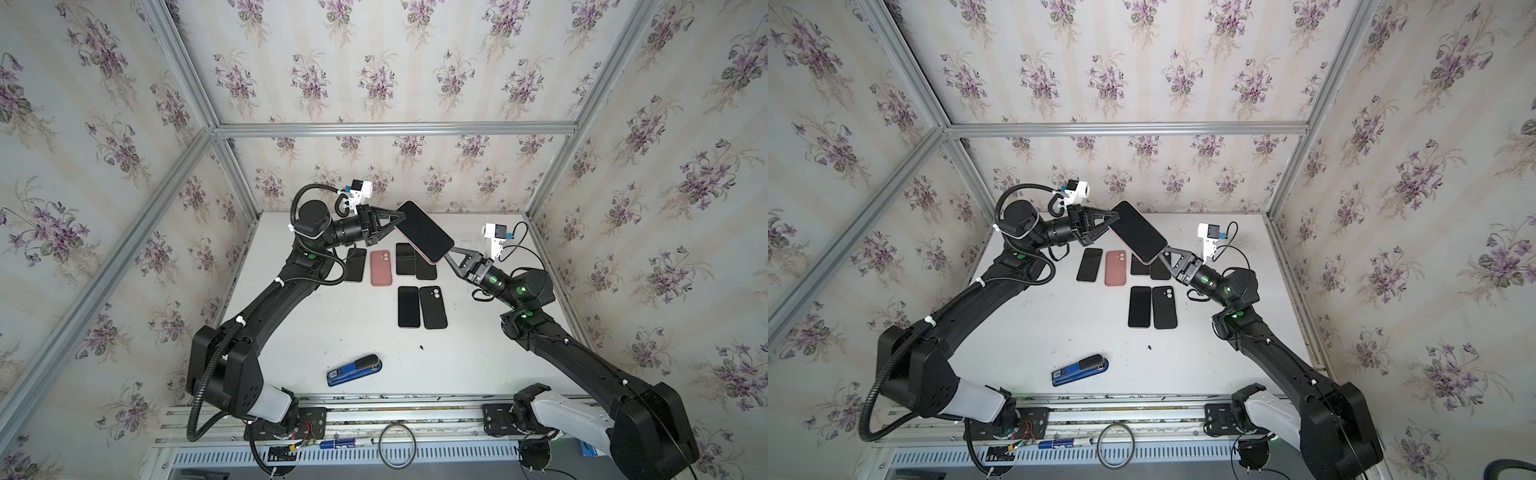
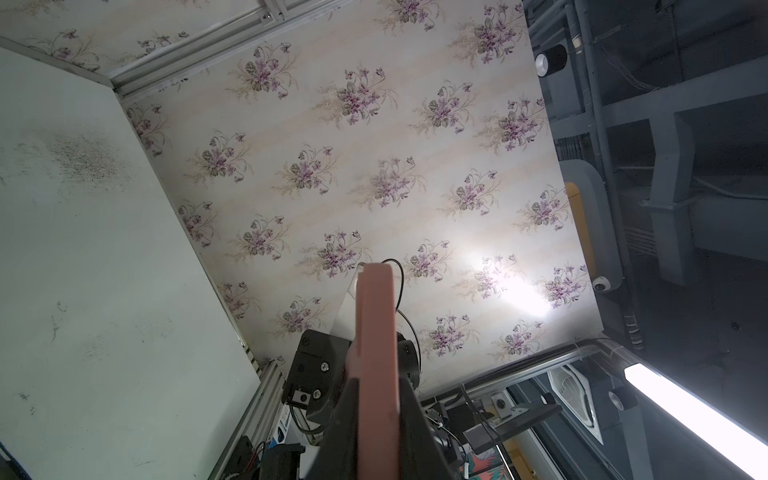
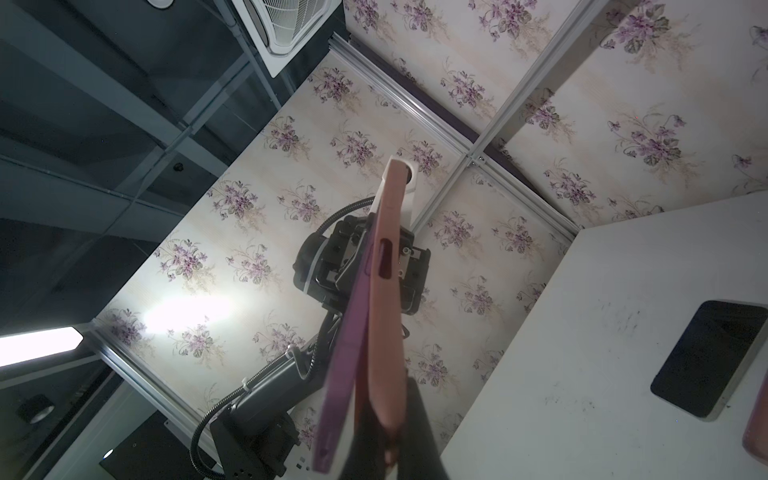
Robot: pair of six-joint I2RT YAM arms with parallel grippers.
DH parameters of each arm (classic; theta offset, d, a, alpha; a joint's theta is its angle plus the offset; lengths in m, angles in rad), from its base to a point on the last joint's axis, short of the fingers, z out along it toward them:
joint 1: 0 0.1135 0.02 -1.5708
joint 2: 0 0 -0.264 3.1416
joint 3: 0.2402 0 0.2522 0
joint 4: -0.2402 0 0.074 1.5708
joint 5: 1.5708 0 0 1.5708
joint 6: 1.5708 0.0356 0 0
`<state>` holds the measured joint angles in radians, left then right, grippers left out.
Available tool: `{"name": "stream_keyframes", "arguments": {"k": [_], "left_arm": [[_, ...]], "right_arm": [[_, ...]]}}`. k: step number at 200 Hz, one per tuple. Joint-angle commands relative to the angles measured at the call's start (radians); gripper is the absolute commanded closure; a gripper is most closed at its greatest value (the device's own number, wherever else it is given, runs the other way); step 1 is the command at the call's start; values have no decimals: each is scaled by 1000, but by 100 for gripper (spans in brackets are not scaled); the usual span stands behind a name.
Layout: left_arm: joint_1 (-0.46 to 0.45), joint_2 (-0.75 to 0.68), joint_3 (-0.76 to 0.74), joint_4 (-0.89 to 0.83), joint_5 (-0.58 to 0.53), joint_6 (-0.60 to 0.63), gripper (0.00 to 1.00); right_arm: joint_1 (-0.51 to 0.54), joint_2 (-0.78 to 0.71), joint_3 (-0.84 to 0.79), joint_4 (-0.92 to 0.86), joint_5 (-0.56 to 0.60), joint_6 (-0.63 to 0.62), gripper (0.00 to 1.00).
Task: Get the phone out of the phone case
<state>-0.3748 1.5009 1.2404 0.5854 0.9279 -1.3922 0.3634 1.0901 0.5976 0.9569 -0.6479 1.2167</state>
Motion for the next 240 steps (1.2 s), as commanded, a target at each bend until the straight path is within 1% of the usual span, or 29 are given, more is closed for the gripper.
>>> {"name": "stream_keyframes", "arguments": {"k": [1, 11, 15, 19, 53, 55, 58, 60, 63, 83, 105, 124, 139, 154, 170, 174, 186, 196, 205, 213, 216, 228, 240], "left_arm": [[-1, 9, -28, 33, -17, 28, 53], [-1, 17, -42, 29, -24, 44, 46], [-1, 23, -47, 29, -27, 47, 46], [-1, 27, -51, 28, -27, 50, 41], [0, 53, -83, 6, -49, 109, 21], [0, 53, -84, 0, -50, 116, 18], [1, 54, -87, -7, -54, 123, 8], [1, 54, -89, -11, -56, 131, 4], [1, 56, -91, -20, -59, 140, 1], [6, 51, -91, -100, -86, 232, 0], [19, 15, -72, -302, -167, 418, 0], [19, -6, -47, -418, -220, 527, 0], [22, -20, -20, -551, -285, 615, 0], [22, -46, -15, -611, -334, 673, 0], [1, -73, 2, -661, -367, 745, 0], [-9, -79, 11, -678, -372, 766, 0], [-55, -88, 66, -769, -390, 883, 0], [-113, -91, 126, -891, -433, 1028, 0], [-180, -91, 184, -1005, -511, 1158, 0], [-244, -90, 221, -1101, -601, 1258, 0], [-268, -90, 231, -1129, -652, 1290, 0], [-345, -93, 237, -1188, -799, 1373, 0], [-405, -97, 226, -1207, -876, 1417, 0]], "right_arm": [[2, 3, -29, 73, 30, 60, 100], [4, 4, -48, 73, 39, 70, 100], [4, 2, -57, 70, 43, 72, 100], [5, 2, -65, 67, 46, 74, 100], [3, 3, -134, 59, 84, 80, 100], [4, 4, -138, 60, 87, 81, 100], [4, 5, -145, 60, 90, 83, 100], [4, 6, -148, 61, 91, 86, 100], [4, 7, -153, 61, 95, 89, 100], [4, 10, -180, 60, 113, 98, 100], [3, 8, -200, 44, 131, 101, 100], [4, 8, -210, 36, 141, 101, 100], [5, 8, -213, 28, 147, 101, 100], [4, 8, -218, 28, 152, 99, 100], [5, 12, -220, 19, 155, 97, 100], [5, 14, -223, 20, 157, 97, 100], [4, 20, -225, 17, 162, 98, 100], [4, 25, -226, 16, 163, 100, 100], [5, 28, -225, 16, 163, 100, 100], [4, 30, -226, 10, 163, 100, 100], [4, 29, -226, 8, 163, 100, 100], [4, 33, -222, 6, 159, 99, 100], [4, 33, -223, 5, 159, 101, 100]]}}
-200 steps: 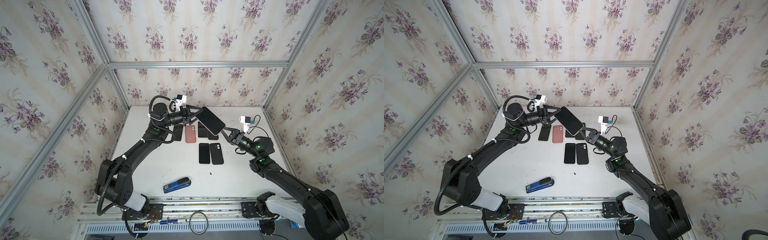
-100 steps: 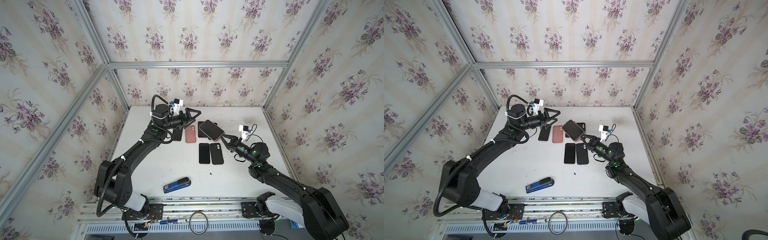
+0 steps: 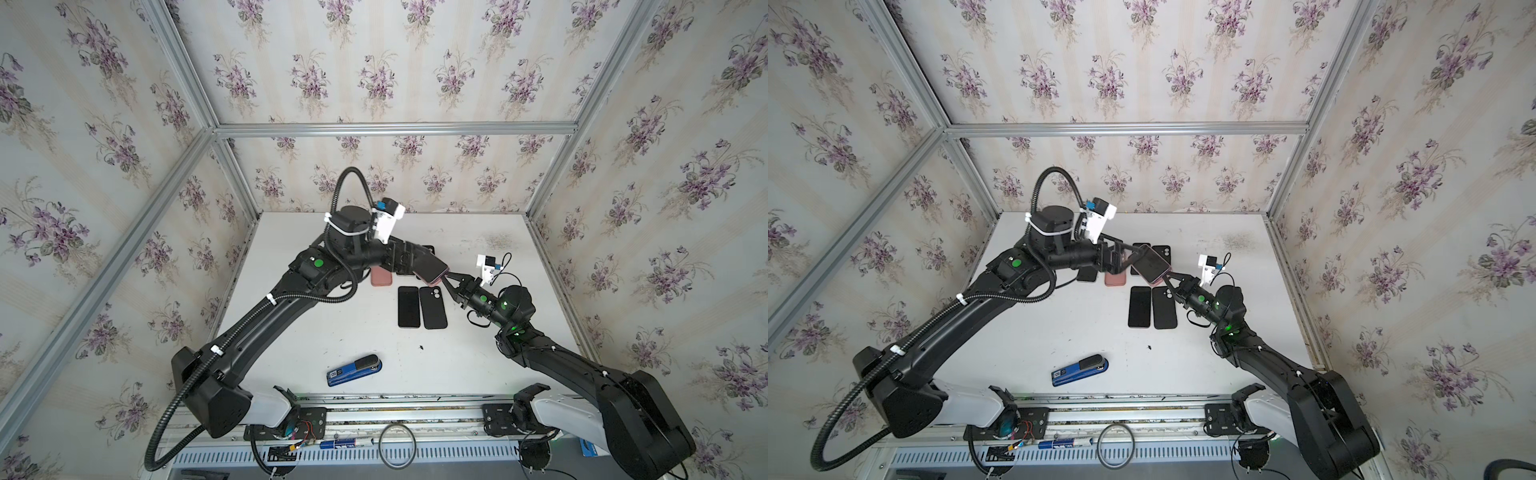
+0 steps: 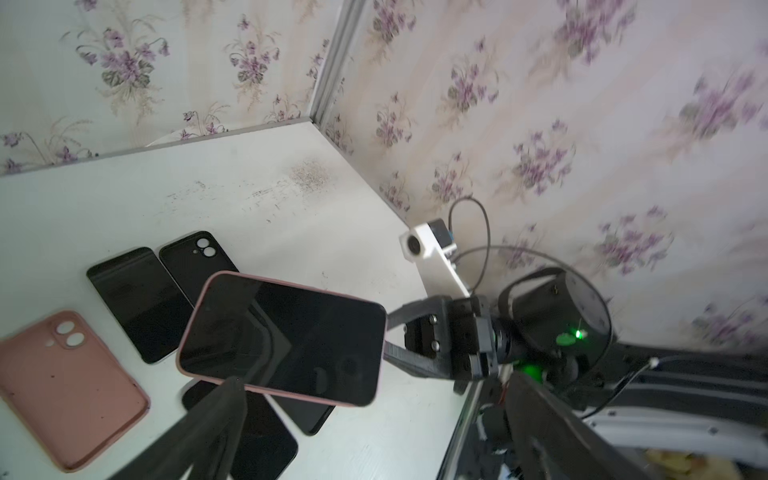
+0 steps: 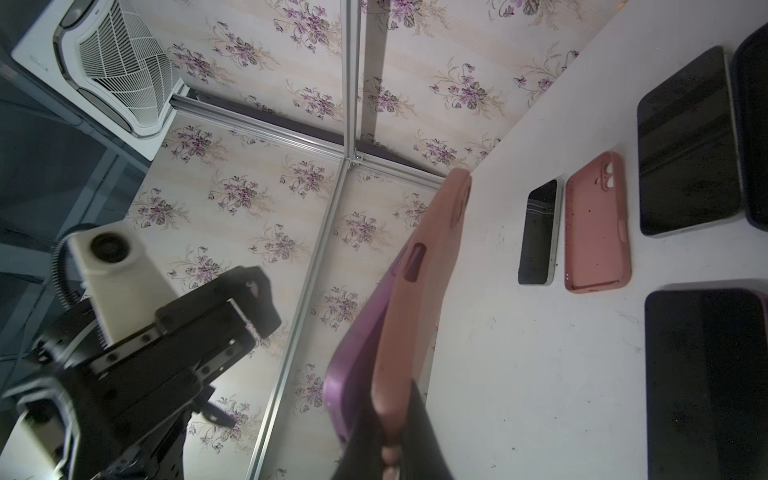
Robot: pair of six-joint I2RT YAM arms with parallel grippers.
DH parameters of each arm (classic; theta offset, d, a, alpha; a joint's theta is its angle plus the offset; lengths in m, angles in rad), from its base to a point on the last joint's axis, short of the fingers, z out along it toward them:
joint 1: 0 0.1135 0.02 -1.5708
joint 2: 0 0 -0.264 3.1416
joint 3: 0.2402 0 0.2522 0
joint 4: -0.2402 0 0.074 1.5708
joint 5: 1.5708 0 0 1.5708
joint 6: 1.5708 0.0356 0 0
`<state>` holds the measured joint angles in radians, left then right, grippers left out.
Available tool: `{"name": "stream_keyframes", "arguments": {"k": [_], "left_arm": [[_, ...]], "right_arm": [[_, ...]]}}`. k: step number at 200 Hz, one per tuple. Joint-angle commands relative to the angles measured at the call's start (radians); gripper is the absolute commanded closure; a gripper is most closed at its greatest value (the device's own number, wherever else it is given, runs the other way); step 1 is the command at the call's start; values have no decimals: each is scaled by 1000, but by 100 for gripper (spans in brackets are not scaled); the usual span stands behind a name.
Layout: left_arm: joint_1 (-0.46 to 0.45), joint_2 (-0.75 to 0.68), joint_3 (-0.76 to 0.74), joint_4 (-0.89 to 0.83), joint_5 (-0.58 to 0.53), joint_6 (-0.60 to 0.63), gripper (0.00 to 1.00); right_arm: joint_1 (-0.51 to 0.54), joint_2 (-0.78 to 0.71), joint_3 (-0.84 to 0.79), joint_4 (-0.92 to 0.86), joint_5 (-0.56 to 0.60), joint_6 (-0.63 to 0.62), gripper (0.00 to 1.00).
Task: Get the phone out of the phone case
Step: 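Pull the phone away with the left gripper while the right gripper holds the pink case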
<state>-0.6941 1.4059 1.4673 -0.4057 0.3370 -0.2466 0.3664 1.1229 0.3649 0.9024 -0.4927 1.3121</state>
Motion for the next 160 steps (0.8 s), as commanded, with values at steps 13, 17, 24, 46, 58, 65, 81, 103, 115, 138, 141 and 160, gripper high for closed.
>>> {"name": "stream_keyframes", "arguments": {"k": [13, 17, 24, 46, 58, 65, 81, 103, 115, 138, 141, 160], "left_arm": [[-138, 6, -5, -230, -346, 307, 0], [-153, 11, -3, -234, -361, 317, 0], [-174, 22, 4, -241, -386, 329, 0], [-218, 67, 35, -260, -450, 355, 1], [-224, 89, 55, -263, -436, 355, 2], [-228, 102, 64, -265, -432, 357, 2], [-235, 133, 85, -268, -461, 361, 5], [-237, 172, 119, -275, -481, 353, 10], [-237, 189, 136, -275, -474, 352, 11], [-237, 223, 165, -275, -480, 354, 13], [-237, 227, 168, -275, -484, 353, 13], [-237, 248, 189, -275, -499, 355, 15]], "right_arm": [[1, -3, 11, 47, 2, 1, 100], [2, -6, 12, 42, 3, 0, 100], [2, -6, 12, 37, 3, -2, 100], [4, -5, 11, 39, 1, -2, 100], [5, -5, 11, 39, 0, -2, 100], [6, -6, 8, 39, 3, -2, 100], [7, -8, 5, 38, 6, 0, 100], [11, -12, 2, 37, 8, 1, 100], [13, -13, 1, 36, 8, 0, 100], [18, -12, -4, 39, 11, 0, 100], [19, -12, -6, 39, 11, 0, 100], [22, -11, -7, 46, 11, 2, 100]]}}
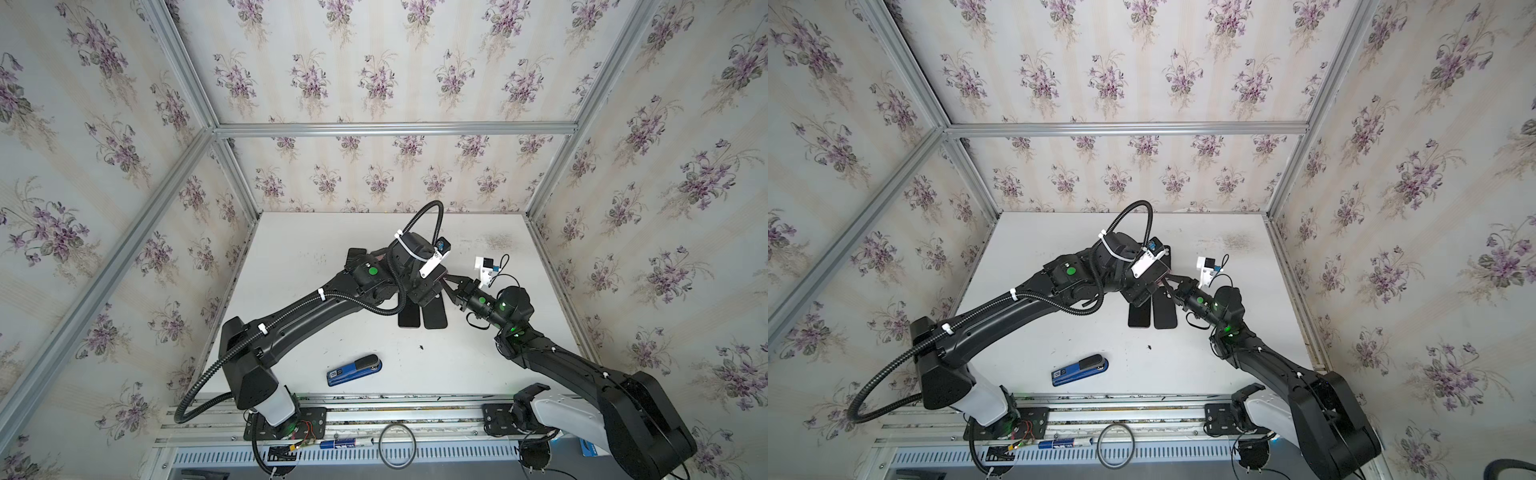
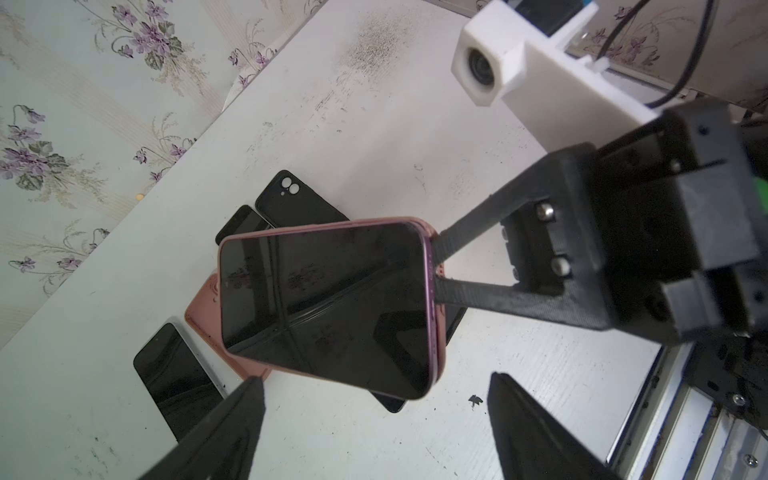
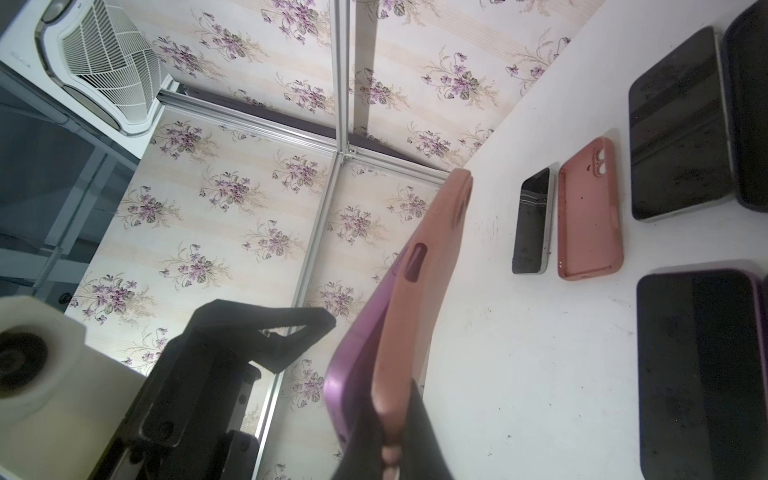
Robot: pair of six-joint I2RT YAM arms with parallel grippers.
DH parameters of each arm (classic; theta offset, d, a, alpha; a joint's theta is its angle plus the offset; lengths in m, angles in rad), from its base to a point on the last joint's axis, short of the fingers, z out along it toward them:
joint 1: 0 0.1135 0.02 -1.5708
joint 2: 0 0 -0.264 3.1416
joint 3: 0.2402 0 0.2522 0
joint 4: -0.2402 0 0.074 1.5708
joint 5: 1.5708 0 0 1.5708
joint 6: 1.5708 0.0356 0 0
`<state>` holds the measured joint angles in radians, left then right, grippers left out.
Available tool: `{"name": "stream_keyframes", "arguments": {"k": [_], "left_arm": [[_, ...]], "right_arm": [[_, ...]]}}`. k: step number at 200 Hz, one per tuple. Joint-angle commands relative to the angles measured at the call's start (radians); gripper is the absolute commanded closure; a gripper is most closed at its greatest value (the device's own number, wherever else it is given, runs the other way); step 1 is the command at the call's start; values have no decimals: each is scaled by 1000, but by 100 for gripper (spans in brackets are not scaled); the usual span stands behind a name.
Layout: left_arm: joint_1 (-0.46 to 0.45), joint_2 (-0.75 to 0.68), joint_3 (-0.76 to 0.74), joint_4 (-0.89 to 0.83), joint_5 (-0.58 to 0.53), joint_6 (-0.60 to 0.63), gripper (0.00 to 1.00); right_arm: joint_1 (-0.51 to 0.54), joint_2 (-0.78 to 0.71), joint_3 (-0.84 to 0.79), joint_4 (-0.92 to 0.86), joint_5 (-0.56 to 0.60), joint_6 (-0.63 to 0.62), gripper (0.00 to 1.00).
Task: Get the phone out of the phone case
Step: 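Pull the phone away with the left gripper while the right gripper holds the pink case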
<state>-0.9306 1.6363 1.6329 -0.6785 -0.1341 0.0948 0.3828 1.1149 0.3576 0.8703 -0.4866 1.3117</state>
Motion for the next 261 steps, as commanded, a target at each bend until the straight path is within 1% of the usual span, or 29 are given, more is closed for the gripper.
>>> {"name": "stream_keyframes", "arguments": {"k": [1, 50, 70, 115, 142, 145, 151, 170, 189, 206, 222, 240, 261], "left_arm": [[-1, 19, 24, -2, -26, 14, 15], [-1, 64, 55, -4, -38, 20, 19], [-1, 78, 59, -4, -64, 26, 22], [-1, 94, 62, -3, -159, 23, 37], [-1, 97, 60, -3, -180, 34, 44], [-1, 97, 61, -4, -182, 35, 48], [-2, 97, 60, -4, -186, 38, 50], [-2, 98, 58, -3, -180, 41, 57], [-4, 103, 61, -3, -187, 49, 62], [-4, 107, 62, -3, -170, 55, 65], [-4, 113, 59, -3, -151, 62, 73], [-4, 113, 53, -4, -141, 70, 78], [-4, 106, 51, -4, -112, 78, 90]], "right_arm": [[5, -2, 0, 78, 5, 3, 100], [13, 8, 0, 95, 6, 10, 100], [16, 11, -2, 103, 8, 12, 100], [24, 6, -3, 110, 10, 19, 100], [28, 3, -4, 110, 13, 19, 100], [30, 3, -4, 110, 13, 20, 100], [30, 2, -6, 110, 14, 20, 100], [34, 2, -6, 111, 16, 20, 100], [39, 4, -5, 113, 19, 21, 100], [42, 5, -5, 116, 22, 21, 100], [44, 6, -4, 117, 22, 22, 100], [46, 6, -6, 117, 21, 22, 100], [47, 5, -9, 114, 23, 21, 100]]}}
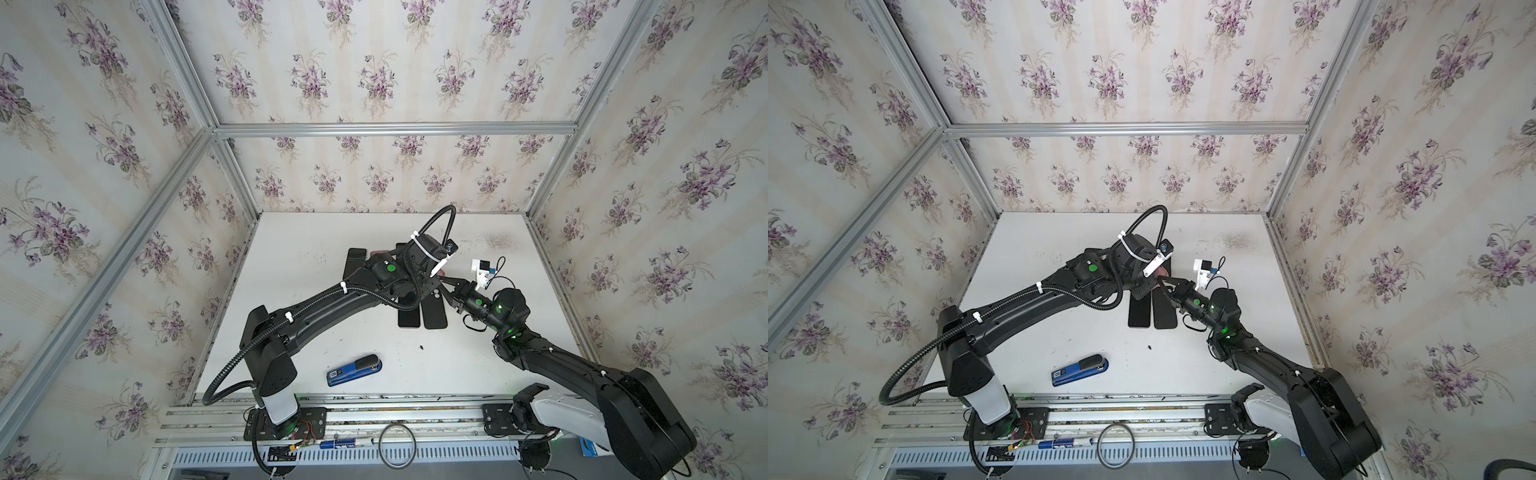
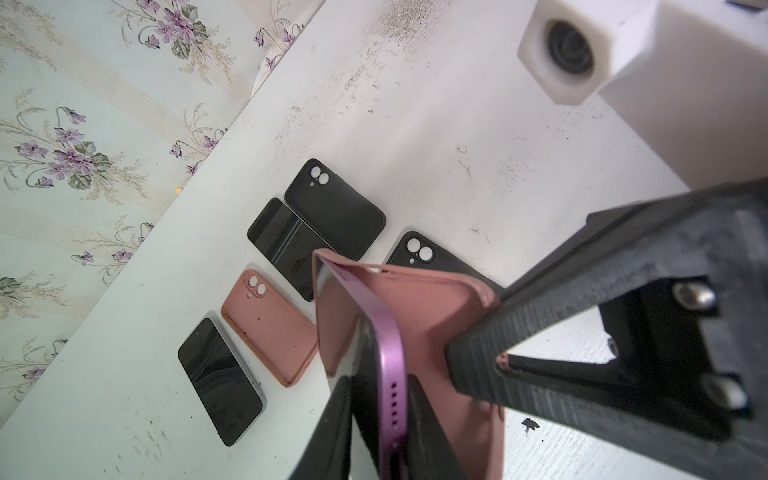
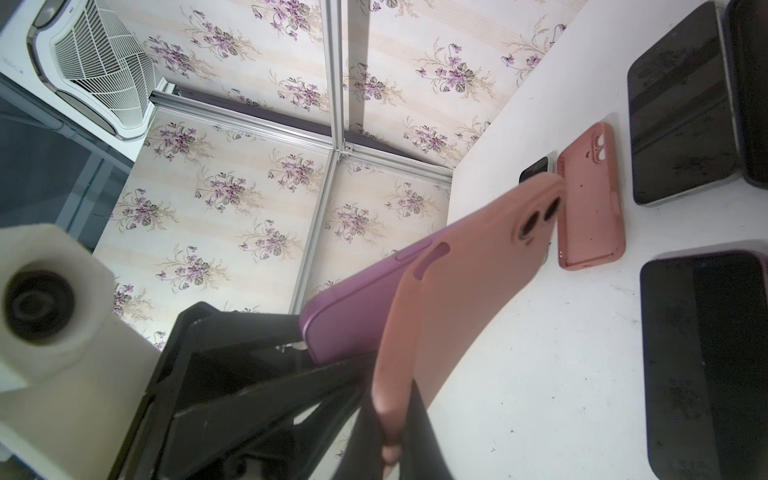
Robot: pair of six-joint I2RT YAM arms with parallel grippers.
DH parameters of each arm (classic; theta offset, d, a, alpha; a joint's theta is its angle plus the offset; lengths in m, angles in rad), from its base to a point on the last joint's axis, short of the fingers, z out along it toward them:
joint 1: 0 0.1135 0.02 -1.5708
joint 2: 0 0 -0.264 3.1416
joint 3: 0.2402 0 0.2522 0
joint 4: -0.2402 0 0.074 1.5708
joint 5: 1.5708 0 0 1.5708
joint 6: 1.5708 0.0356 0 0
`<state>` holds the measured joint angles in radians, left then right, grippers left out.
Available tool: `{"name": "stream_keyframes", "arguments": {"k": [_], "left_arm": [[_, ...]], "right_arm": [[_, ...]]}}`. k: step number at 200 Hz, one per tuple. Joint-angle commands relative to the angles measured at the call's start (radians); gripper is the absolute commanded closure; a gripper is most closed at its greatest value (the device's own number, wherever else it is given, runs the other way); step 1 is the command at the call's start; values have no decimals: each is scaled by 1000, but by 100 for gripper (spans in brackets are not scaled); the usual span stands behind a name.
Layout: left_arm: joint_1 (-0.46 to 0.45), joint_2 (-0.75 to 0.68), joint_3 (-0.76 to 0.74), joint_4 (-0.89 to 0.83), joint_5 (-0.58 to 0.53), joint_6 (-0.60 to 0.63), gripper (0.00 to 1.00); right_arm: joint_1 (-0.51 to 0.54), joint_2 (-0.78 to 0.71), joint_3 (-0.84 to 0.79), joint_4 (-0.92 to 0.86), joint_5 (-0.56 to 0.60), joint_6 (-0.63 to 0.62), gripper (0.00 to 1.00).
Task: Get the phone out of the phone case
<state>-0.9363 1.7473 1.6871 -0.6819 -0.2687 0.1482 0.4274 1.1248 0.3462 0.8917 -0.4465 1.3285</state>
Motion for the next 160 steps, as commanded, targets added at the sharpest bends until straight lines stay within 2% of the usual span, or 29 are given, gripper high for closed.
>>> {"name": "stream_keyframes", "arguments": {"k": [1, 45, 81, 96, 122, 144, 160], "left_arm": [[2, -5, -3, -1, 24, 25, 90], [3, -52, -26, -5, 79, 62, 100], [4, -122, -84, -5, 69, 120, 100], [5, -169, -125, -8, 26, 155, 100], [21, -292, -225, -9, -30, 219, 100], [41, -417, -326, -4, -37, 279, 100], [53, -494, -397, -3, -43, 319, 100]], "right_arm": [[3, -6, 3, 93, -17, 5, 100], [6, -15, -9, 89, -12, 4, 100], [6, -31, -31, 70, -8, 6, 100], [6, -52, -35, 15, -7, -7, 100], [5, -116, -31, -220, 19, -65, 100], [5, -159, -33, -384, 66, -90, 100], [6, -164, -38, -423, 88, -87, 100]]}}
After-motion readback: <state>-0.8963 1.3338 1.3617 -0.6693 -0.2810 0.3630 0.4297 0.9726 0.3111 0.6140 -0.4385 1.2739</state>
